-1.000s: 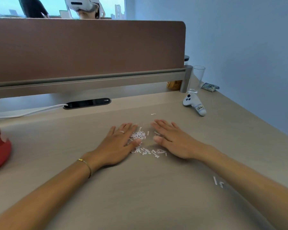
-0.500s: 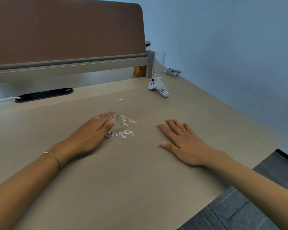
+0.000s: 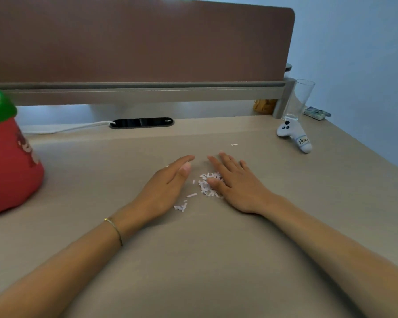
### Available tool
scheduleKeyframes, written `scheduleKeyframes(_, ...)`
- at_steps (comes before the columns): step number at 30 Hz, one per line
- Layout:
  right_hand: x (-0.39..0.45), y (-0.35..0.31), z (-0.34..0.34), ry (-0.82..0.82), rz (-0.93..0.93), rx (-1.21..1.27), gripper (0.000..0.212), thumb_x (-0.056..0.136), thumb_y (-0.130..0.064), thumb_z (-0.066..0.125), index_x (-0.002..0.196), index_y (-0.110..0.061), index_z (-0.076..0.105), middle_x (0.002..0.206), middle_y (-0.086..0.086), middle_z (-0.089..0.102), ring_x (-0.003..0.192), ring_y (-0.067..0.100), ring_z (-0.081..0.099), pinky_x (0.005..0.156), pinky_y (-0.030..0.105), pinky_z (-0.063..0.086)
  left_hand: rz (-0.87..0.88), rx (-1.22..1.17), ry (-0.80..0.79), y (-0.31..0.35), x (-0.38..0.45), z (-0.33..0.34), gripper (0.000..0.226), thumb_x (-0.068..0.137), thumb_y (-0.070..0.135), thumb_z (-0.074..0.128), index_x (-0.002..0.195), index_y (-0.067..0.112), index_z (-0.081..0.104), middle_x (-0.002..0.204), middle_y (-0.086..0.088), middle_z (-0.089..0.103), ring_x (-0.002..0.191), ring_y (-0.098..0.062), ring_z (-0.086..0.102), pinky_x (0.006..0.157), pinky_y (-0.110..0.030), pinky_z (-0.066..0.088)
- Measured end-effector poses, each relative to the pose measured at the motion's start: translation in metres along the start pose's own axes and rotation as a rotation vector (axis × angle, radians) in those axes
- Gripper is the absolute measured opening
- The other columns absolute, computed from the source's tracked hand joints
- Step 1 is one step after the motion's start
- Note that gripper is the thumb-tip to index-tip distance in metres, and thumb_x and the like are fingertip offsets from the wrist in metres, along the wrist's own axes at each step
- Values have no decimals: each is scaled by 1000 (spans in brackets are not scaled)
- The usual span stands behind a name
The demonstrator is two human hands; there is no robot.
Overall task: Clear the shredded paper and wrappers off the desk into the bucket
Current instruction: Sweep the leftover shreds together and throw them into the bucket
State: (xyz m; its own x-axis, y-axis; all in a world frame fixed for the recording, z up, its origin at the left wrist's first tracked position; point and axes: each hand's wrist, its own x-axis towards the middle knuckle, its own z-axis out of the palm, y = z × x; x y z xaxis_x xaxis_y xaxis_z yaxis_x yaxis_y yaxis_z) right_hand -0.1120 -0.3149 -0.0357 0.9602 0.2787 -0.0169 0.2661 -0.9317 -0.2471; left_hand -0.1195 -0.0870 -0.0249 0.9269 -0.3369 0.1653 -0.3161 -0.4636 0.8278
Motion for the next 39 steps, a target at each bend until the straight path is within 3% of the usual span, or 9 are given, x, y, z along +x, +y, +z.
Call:
scheduleKeyframes(4, -2, -26, 6, 18, -90, 37, 78, 94, -73, 24, 162, -38, 6, 172, 1, 5, 158, 17, 2, 127, 42, 4, -26, -196, 46, -3, 1, 6, 48, 102, 57, 35, 142, 37, 51, 143, 14, 55, 136, 2, 45, 118, -27, 31)
scheduleKeyframes(6, -6, -31, 9, 116, -111, -5, 82, 89, -77, 31, 159, -37, 23, 166, 2, 26, 153, 22, 22, 123, 41, 19, -22, -246, 38, -2, 2, 7, 51, 99, 62, 33, 142, 41, 48, 143, 13, 55, 135, 5, 45, 115, -22, 31)
scheduleKeyframes(8, -6, -30, 9, 247, -149, -87, 73, 85, -77, 43, 142, -32, 48, 140, 1, 50, 128, 22, 46, 106, 38, 38, -19, -257, 60, -2, 2, 5, 48, 102, 58, 33, 144, 40, 47, 143, 11, 55, 134, 6, 45, 114, -21, 31)
scheduleKeyframes(10, 0, -25, 5, 318, -199, -150, 60, 86, -74, 48, 121, -27, 58, 113, -2, 54, 101, 19, 50, 85, 36, 45, -20, -212, 120, -4, 3, 1, 44, 105, 48, 34, 145, 36, 48, 145, 11, 54, 136, 3, 44, 114, -17, 30)
scheduleKeyframes(13, 6, -18, -5, 295, -269, -171, 41, 94, -62, 44, 104, -24, 53, 96, -4, 55, 85, 20, 53, 67, 38, 46, -21, -77, 128, -6, 5, -6, 43, 107, 41, 37, 148, 31, 47, 149, 14, 50, 137, 3, 41, 107, -5, 27)
scheduleKeyframes(17, 5, -15, 0, 323, -373, -174, 35, 101, -50, 32, 86, -20, 44, 78, 0, 59, 63, 31, 55, 51, 36, 34, 69, 176, -11, -16, -1, -22, 62, 97, 65, 35, 154, 39, 34, 159, 20, 33, 149, 6, 18, 122, -24, 18)
scheduleKeyframes(21, 6, -19, 5, 320, -399, -196, 29, 102, -41, 36, 80, -23, 35, 69, 6, 62, 58, 37, 54, 52, 33, 26, 106, 448, -225, -19, -20, -36, 85, 88, 78, 35, 160, 41, 9, 167, 19, 7, 151, 6, -10, 125, -28, 2)
scheduleKeyframes(26, 7, -16, -13, 369, -154, 400, 37, 102, -25, 55, 67, -12, 51, 58, 7, 52, 54, 16, 44, 57, 34, 34, 68, 882, -375, -20, -23, -21, 103, 81, 91, 23, 157, 36, -19, 167, 10, -22, 149, -5, -30, 125, -43, -9)
scheduleKeyframes(39, -15, 30, -40, 518, 307, 1162, 27, 94, -13, 56, 70, -4, 46, 60, 2, 26, 49, 14, 25, 43, 22, 23, 149, 813, -420, 14, 74, 67, 88, 88, 83, 13, 159, 38, -12, 169, 3, -15, 153, -11, -20, 124, -49, -9)
